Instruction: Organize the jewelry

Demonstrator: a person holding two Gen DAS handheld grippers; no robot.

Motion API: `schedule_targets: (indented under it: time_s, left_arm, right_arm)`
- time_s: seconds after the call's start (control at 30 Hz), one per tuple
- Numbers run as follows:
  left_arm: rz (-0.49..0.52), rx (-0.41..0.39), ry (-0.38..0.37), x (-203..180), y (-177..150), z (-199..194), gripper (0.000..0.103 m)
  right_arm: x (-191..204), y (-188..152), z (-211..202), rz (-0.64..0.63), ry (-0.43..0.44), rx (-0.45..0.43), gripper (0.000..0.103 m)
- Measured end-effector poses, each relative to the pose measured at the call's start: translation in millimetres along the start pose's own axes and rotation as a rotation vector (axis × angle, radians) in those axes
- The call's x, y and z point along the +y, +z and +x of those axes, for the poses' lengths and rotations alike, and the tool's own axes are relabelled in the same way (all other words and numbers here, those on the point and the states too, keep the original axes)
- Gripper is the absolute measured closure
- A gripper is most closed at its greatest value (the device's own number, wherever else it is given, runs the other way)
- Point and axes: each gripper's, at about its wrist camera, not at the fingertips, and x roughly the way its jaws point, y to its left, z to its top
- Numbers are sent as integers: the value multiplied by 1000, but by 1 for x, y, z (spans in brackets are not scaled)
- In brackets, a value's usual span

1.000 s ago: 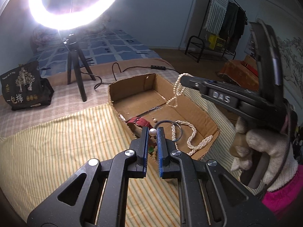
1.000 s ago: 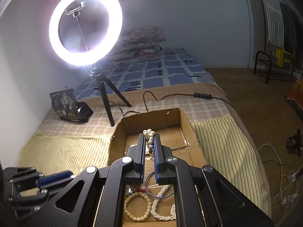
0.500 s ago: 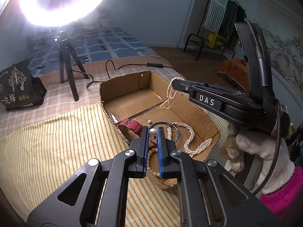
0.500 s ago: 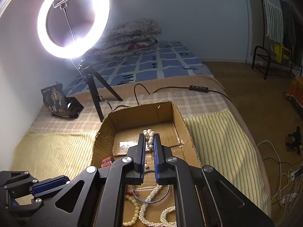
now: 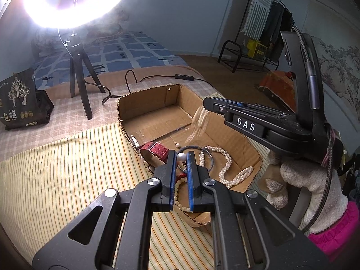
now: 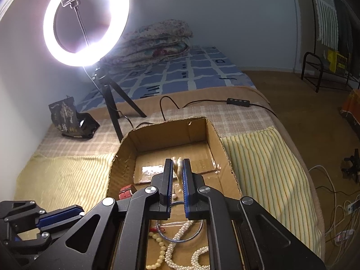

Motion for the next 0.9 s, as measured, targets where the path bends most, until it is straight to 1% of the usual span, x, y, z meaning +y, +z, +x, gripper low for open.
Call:
schedule_targets:
  time_s: [0.07, 0.13, 0.17, 0.2, 0.23, 0.27, 0.33, 0.4, 0.47, 0.67, 0.9]
  left_arm:
    - [-3, 2, 2, 1, 0, 0, 97]
    - [-5, 6, 2, 1, 1, 1, 96]
    - [-5, 8, 4, 2, 1, 2, 89]
    - [-6, 8, 6, 2, 1, 2, 82]
    - [-7, 5, 9, 3, 1, 1, 68]
    - [-9, -2, 15, 3, 1, 0, 59]
    - [-11, -8, 17, 2, 1, -2, 58]
    - [-13, -6, 21, 3, 2, -3, 57]
    - [-14, -8, 24, 3, 1, -5, 57]
    - [-10, -19, 29, 3, 2, -14, 57]
    - [-3, -40, 40, 1, 2, -30, 57]
  right_arm:
    - [1, 0, -1, -4, -8, -3, 96]
    - [2, 0, -2, -5, -9, -3, 83]
    - [2, 0, -2, -4, -6, -3, 67]
    - [2, 0, -3, -3, -6, -7, 59]
    - [1, 0, -3, -2, -9, -10, 59]
    - [2, 0, -3, -5, -17, -7, 59]
    - [2, 0, -4, -13, -33, -1, 55]
    - [2, 0, -6, -14, -56, -6, 41]
    - [3, 1, -9, -9, -78, -15, 37]
    - [5, 4, -19, -12, -101, -29, 33]
    - [10, 6, -33, -18, -105, -40, 33]
